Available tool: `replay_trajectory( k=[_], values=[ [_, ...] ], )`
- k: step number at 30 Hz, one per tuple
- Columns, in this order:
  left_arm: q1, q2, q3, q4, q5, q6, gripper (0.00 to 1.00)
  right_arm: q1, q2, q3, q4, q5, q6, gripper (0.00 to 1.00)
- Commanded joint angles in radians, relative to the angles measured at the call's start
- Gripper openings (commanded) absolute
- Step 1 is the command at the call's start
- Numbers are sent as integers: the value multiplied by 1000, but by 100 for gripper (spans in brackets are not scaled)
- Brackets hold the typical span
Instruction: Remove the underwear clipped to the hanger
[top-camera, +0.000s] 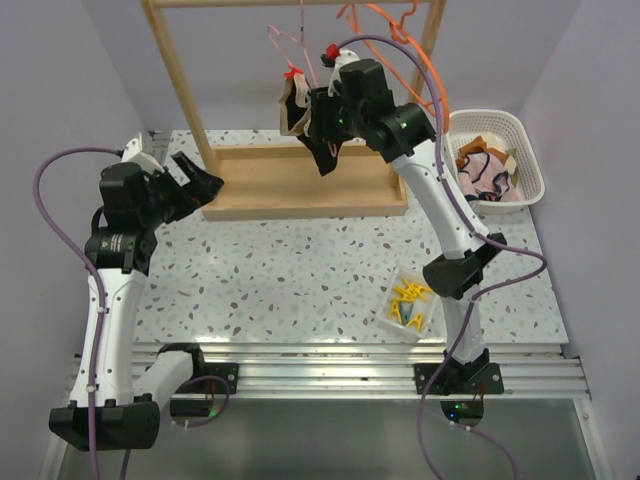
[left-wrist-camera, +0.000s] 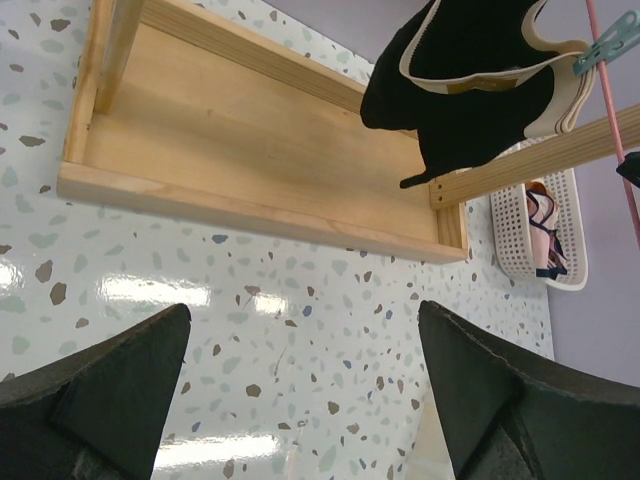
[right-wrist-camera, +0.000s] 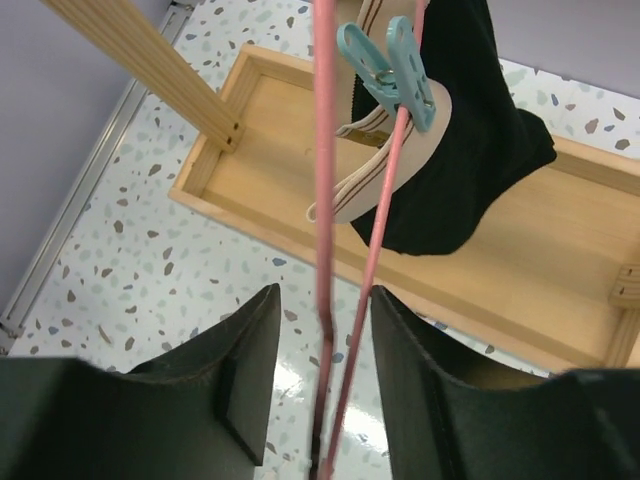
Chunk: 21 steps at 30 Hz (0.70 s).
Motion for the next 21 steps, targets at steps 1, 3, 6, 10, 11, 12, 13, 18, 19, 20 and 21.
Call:
replay_trajectory(
  k=[1, 3, 6, 10, 11, 12, 13, 18, 19, 20, 21],
  values=[
    [-3, -13, -13, 38, 7, 0, 100, -9, 19, 17, -34, 0, -47, 43],
    [-3, -12, -15, 40, 7, 0, 100, -14, 21, 15, -48, 2, -49, 27],
    [-5, -10, -16, 40, 7, 0, 100, -18, 27, 21, -77, -3, -51, 31],
    [-3, -9, -19, 44, 7, -3, 100, -21, 33, 17, -116, 12, -52, 43],
    [-3, -7, -21, 48, 9, -3, 100, -21, 33, 15, -120, 17, -52, 44],
    [-3, -7, -22, 48, 10, -6, 100, -23, 32, 11, -120, 23, -54, 45],
    [-3, -6, -22, 48, 10, -6, 100, -23, 28, 6, -116, 41, -60, 46],
    [-3, -3, -22, 52, 15, -9, 100, -21, 2, -6, -75, 60, -75, 35],
    [-3, -4, -22, 52, 15, -9, 100, -21, 2, -3, -74, 57, -80, 29],
    [-3, -3, -22, 52, 15, -9, 100, -23, 1, -5, -73, 57, -78, 23],
    [-3, -4, -24, 52, 15, -9, 100, -21, 1, -2, -71, 54, -78, 17]
  ],
)
